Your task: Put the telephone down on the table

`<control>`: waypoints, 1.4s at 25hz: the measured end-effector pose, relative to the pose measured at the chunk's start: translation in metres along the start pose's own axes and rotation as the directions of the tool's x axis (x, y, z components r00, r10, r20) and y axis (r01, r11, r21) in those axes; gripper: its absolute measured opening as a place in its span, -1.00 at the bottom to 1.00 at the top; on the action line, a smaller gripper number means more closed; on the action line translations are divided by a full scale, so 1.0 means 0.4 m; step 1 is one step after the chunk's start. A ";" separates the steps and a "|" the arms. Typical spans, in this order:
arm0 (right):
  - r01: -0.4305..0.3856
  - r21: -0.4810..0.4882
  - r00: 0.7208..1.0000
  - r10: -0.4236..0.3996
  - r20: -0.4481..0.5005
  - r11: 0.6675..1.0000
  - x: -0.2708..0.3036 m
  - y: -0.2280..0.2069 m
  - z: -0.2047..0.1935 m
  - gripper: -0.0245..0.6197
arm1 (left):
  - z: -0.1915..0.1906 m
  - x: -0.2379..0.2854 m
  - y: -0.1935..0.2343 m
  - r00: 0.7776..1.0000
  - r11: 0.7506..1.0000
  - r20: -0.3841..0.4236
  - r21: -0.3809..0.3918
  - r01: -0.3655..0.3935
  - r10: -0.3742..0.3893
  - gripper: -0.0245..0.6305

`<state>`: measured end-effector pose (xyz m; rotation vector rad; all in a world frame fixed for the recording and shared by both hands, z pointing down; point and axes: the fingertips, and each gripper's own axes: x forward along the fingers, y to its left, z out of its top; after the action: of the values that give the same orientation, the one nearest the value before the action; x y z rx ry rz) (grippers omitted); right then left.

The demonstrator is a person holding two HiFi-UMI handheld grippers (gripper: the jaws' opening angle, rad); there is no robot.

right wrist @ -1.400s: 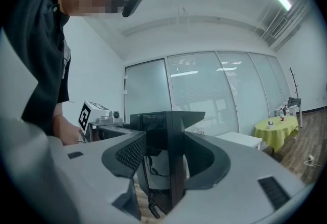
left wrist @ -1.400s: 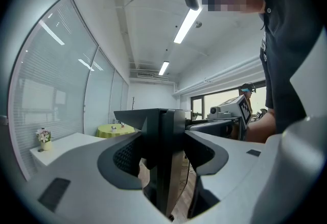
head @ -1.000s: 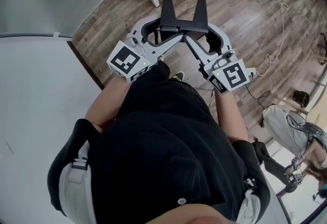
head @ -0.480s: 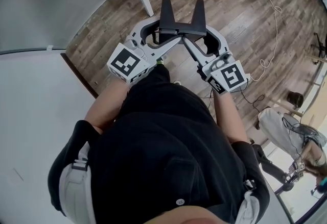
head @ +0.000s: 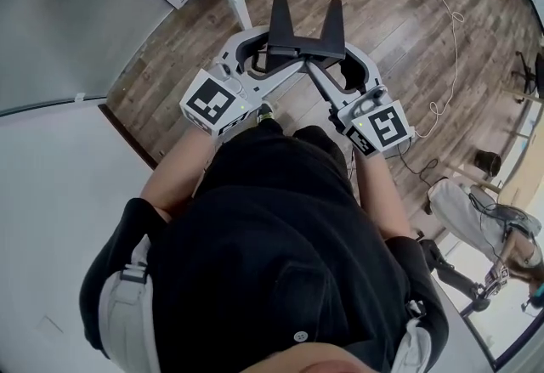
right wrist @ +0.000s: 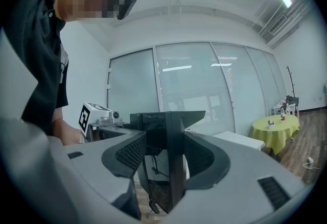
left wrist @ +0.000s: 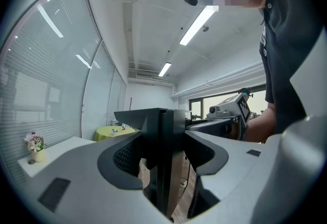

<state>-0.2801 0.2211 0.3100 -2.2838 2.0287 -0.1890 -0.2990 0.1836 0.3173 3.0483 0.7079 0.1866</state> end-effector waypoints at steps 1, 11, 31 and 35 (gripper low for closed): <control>0.004 -0.002 1.000 -0.004 -0.003 1.000 0.010 -0.006 0.002 -0.17 | 0.000 0.003 0.011 1.000 1.000 0.006 -0.005 0.005 -0.005 -0.14; 0.013 -0.001 1.000 -0.013 0.001 1.000 0.059 -0.117 0.018 -0.17 | 0.011 0.092 0.097 1.000 1.000 0.015 -0.026 0.014 -0.014 -0.14; -0.167 0.017 0.986 0.167 -0.011 0.986 0.098 -0.594 0.065 -0.17 | 0.049 0.518 0.277 0.986 0.986 -0.027 -0.035 -0.164 0.163 -0.14; -0.201 0.011 0.979 0.201 -0.019 0.980 0.098 -0.673 0.075 -0.17 | 0.056 0.593 0.299 0.980 0.980 -0.033 -0.037 -0.197 0.196 -0.14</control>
<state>-0.0066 0.2137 0.3203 -2.0609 2.2451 -0.2072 -0.0325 0.1808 0.3263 3.0796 0.3969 0.2438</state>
